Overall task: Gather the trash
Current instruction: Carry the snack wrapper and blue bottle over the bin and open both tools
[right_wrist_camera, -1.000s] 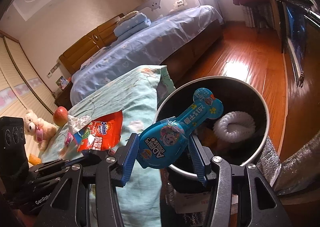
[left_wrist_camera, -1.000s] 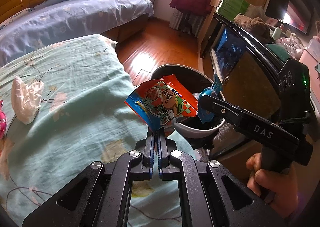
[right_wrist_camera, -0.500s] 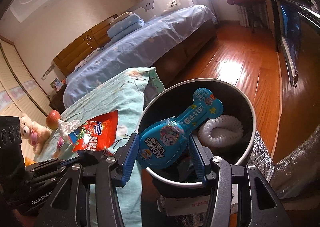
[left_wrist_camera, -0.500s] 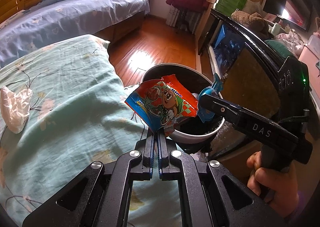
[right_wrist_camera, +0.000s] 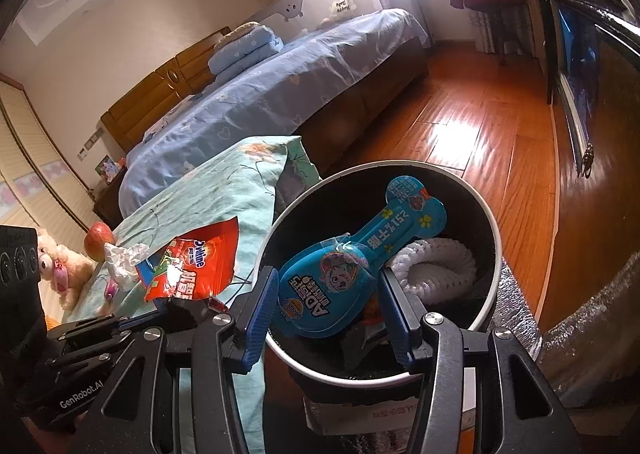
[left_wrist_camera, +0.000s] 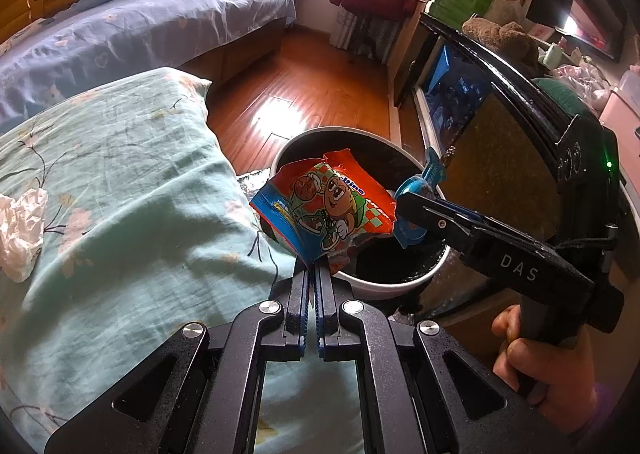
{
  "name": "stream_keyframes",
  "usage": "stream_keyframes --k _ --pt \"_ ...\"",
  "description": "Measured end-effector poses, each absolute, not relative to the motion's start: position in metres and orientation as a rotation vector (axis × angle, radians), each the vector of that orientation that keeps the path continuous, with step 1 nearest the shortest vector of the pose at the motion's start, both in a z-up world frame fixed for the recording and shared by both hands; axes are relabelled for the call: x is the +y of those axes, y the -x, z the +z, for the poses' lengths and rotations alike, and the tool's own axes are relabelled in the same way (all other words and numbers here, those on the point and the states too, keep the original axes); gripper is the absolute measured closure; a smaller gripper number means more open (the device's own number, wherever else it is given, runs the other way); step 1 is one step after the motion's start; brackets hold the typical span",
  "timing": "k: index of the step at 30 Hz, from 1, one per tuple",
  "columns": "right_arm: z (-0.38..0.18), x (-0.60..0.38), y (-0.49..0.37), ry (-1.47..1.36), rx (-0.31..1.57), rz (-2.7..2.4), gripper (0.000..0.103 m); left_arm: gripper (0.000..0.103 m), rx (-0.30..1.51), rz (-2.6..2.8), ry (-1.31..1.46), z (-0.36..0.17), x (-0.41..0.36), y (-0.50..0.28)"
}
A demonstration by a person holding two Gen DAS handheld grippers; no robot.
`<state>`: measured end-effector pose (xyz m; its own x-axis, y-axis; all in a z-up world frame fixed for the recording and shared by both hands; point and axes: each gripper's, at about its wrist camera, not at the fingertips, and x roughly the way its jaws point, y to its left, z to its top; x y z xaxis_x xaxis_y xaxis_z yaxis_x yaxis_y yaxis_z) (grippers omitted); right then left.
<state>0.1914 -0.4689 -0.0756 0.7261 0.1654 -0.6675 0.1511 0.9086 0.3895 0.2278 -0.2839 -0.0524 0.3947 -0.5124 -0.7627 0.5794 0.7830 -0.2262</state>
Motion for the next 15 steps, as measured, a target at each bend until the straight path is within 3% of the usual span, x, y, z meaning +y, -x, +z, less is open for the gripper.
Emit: stream_keyframes --k 15 --pt "-0.083 -0.480 -0.200 -0.432 0.784 -0.017 0.052 0.101 0.937 -0.696 -0.108 -0.053 -0.306 -0.235"
